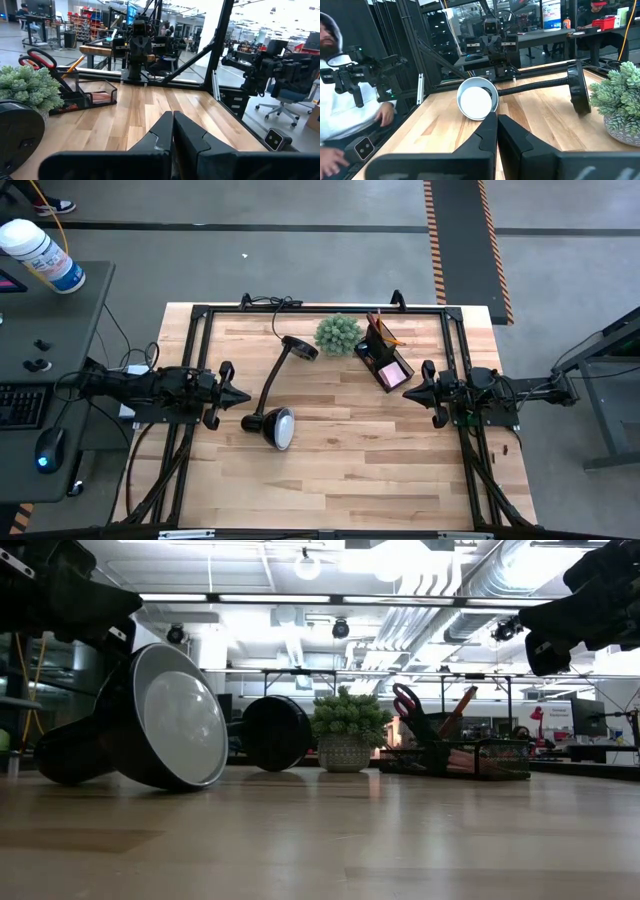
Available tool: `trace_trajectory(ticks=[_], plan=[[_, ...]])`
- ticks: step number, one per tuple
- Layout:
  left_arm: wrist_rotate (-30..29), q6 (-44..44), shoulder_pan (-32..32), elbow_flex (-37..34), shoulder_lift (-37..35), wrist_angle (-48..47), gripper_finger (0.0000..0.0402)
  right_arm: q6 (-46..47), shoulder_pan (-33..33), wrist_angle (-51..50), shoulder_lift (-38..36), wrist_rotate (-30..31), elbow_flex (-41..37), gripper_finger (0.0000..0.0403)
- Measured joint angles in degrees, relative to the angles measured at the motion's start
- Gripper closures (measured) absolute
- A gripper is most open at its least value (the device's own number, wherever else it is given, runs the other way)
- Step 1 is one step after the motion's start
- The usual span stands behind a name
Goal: Pick and place office supplies into organizer
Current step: Return to Home Position
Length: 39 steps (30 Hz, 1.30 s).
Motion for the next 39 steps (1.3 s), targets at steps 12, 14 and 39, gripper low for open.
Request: trace_trajectory(ticks=[12,14,39], plan=[[0.0,-0.02,0.0,0.0,0.0,0.0,0.0401,0.0,0.0,0.01,0.0,0.0,0.0,0.0401],[0.0,-0.02,0.0,0.0,0.0,0.0,0.04,0.0,0.0,0.0,0.01,0.0,0.0,0.0402],[0.0,-0.02,0.02,0.02,0.01,0.02,0.04,0.0,-0.02,0.0,0.01,-0.01,0.0,0.0394]])
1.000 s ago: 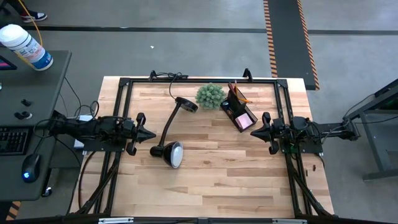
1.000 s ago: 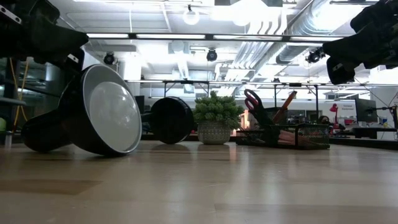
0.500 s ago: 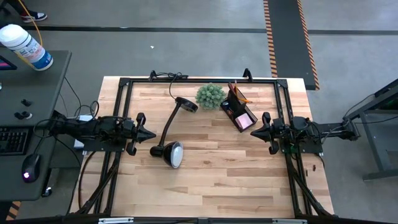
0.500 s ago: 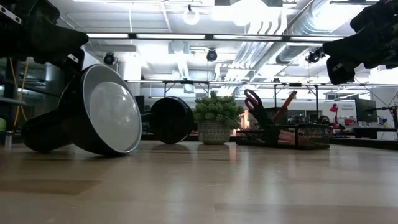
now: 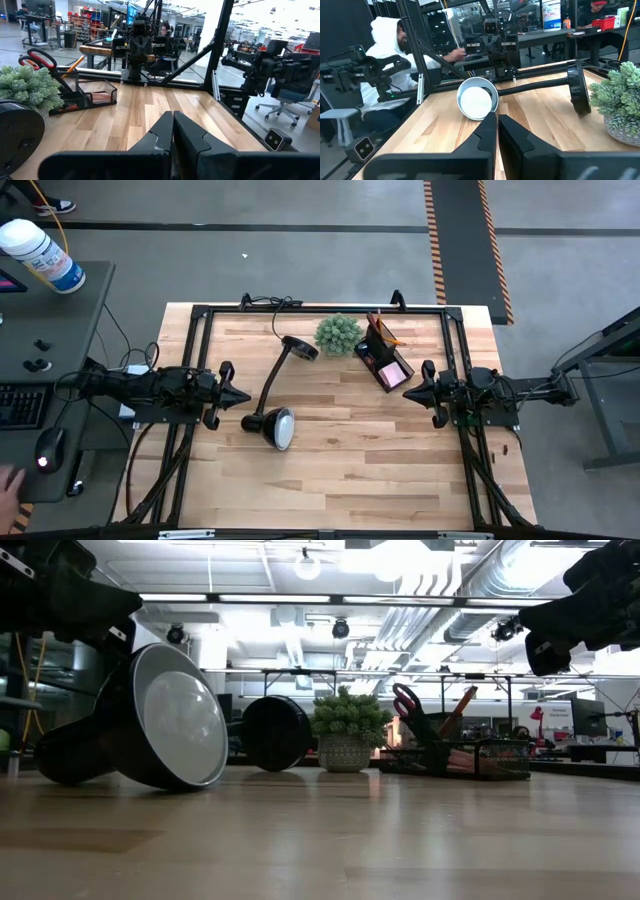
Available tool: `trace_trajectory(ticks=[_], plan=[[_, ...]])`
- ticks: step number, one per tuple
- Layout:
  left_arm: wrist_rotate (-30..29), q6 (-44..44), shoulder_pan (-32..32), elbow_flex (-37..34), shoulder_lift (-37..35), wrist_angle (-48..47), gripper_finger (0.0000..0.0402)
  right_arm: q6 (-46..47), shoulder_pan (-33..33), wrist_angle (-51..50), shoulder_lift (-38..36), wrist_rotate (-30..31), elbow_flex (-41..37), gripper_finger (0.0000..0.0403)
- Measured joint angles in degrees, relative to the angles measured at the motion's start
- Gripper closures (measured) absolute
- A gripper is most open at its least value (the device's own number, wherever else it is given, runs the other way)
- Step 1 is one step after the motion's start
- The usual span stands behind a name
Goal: Pick and place office supplies into organizer
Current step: Return to Home Position
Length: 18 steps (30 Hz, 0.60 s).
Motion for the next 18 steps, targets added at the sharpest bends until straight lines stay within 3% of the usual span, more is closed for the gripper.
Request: trace_trajectory(ticks=[18], plan=[[0.01,0.0,0.0,0.0,0.02,-0.02,0.0399,0.0,0.02,0.0,0.0,-0.02,0.0,0.0399]])
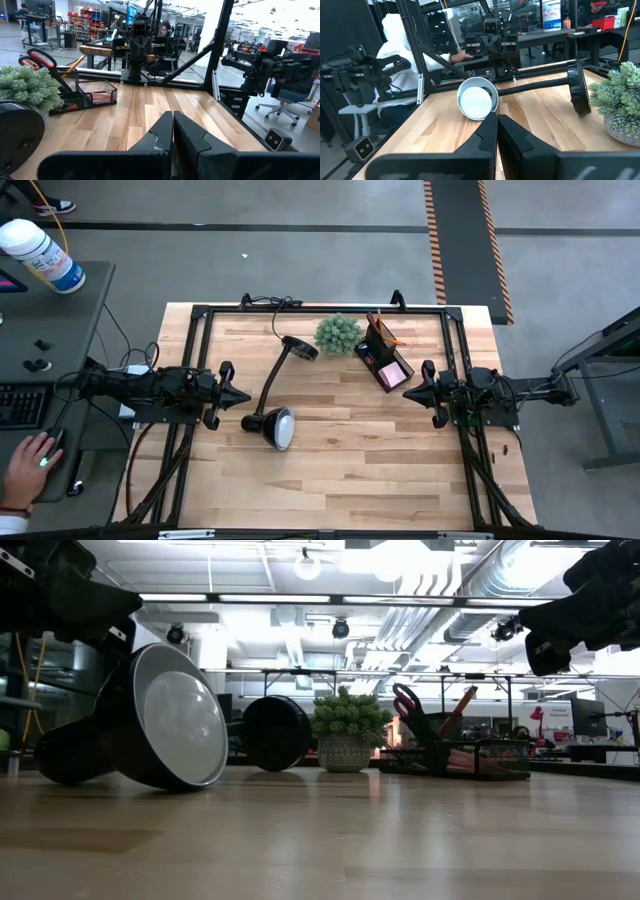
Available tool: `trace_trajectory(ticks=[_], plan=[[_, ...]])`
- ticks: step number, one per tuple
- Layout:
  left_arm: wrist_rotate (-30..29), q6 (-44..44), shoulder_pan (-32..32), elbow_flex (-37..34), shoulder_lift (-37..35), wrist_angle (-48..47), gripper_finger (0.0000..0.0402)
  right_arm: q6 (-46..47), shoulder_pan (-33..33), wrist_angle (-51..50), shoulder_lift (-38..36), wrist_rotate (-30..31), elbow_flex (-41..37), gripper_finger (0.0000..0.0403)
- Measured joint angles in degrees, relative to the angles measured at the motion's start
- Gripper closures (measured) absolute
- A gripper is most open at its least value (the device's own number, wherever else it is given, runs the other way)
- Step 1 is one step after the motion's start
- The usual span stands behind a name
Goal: Pick and place office supplies into organizer
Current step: Return to Home Position
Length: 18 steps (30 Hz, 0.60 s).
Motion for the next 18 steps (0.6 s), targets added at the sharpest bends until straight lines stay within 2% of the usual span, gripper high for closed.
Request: trace_trajectory(ticks=[18], plan=[[-0.01,0.0,0.0,0.0,0.0,0.0,0.0399,0.0,0.0,0.02,0.02,0.01,0.0,0.0399]])
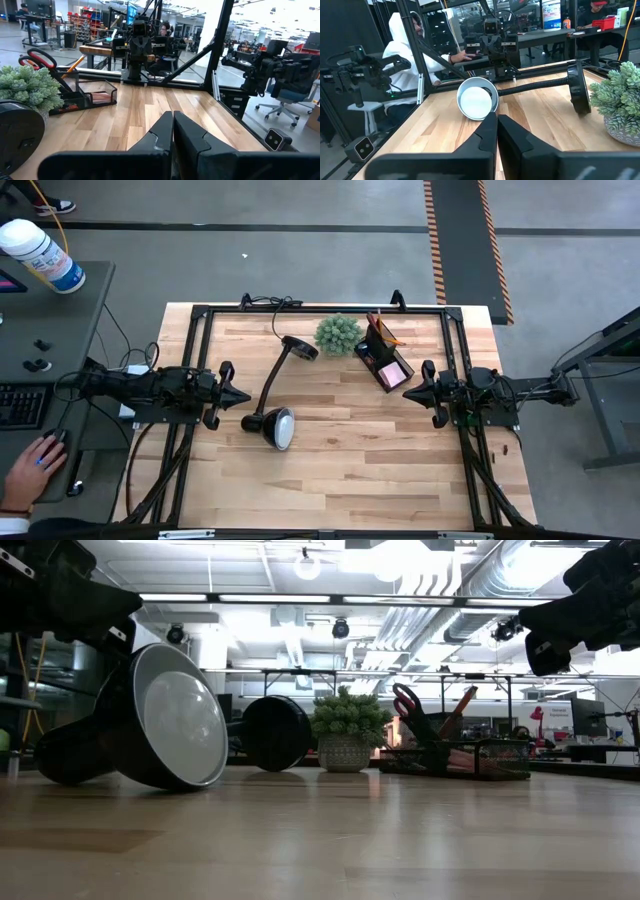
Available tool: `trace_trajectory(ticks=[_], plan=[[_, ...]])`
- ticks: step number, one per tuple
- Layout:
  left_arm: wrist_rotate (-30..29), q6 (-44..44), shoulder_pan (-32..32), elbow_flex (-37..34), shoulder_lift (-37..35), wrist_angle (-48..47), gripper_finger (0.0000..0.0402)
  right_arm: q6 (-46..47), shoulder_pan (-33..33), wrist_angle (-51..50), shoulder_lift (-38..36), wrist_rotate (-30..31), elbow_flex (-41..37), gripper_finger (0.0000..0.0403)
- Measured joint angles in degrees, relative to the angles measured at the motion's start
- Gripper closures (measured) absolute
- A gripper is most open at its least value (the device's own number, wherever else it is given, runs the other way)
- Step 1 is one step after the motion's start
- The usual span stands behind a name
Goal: Pick and place office supplies into organizer
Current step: Return to Home Position
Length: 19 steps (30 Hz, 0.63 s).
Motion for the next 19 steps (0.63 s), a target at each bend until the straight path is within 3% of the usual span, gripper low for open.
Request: trace_trajectory(ticks=[19], plan=[[0.02,0.0,0.0,0.0,0.0,0.0,0.04,0.0,-0.02,-0.02,-0.02,-0.01,0.0,0.0402]])
